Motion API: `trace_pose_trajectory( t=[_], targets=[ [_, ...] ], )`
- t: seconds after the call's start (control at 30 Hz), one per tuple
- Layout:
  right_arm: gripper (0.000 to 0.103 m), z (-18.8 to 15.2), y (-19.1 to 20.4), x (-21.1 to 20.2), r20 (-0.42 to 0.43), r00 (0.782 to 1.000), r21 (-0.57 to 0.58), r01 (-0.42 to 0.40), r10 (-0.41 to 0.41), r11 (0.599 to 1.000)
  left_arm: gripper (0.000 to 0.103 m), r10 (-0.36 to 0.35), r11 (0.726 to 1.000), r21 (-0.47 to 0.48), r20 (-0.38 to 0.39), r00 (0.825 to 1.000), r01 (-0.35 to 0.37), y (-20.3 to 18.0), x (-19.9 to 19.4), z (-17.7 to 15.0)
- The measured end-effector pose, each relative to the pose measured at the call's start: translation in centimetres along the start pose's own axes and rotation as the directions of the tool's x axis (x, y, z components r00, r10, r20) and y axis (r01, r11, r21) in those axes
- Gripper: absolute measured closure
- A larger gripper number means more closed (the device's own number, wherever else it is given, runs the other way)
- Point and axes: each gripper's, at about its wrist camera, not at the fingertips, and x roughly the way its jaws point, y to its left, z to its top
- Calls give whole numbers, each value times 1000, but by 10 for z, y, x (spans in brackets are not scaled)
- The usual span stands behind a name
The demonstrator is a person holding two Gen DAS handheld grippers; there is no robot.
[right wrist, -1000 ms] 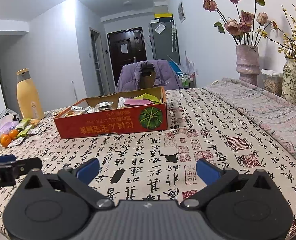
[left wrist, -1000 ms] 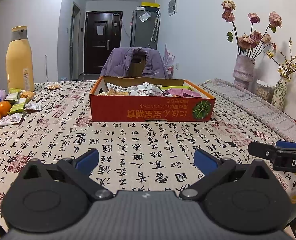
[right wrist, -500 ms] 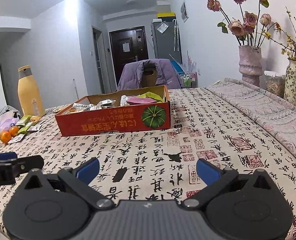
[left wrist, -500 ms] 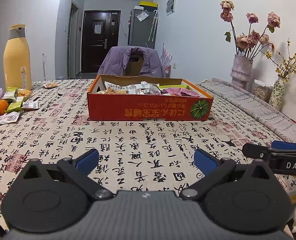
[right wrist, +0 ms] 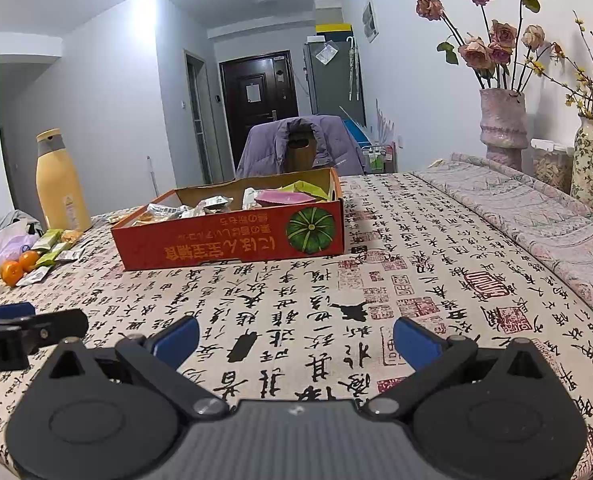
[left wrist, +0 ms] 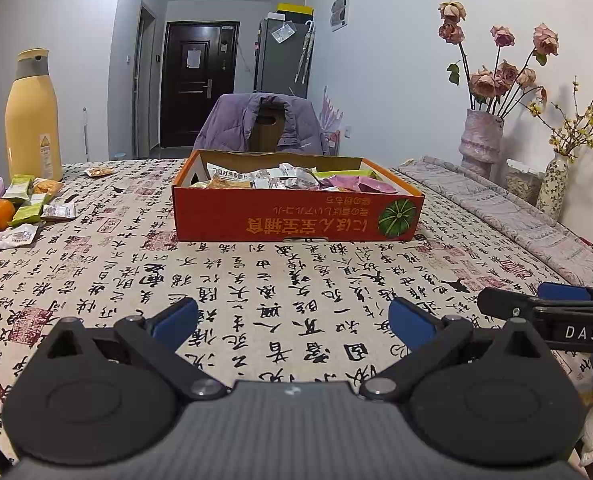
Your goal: Organize snacks
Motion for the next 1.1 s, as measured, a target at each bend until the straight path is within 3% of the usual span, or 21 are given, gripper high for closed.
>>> trace_pose_trajectory(
  t=[1.1],
  targets=[
    [0, -1, 1, 0, 0, 1000, -1, -1, 1, 1000, 0, -24, 1000, 13, 17, 1000, 24, -5, -7, -2]
  ],
)
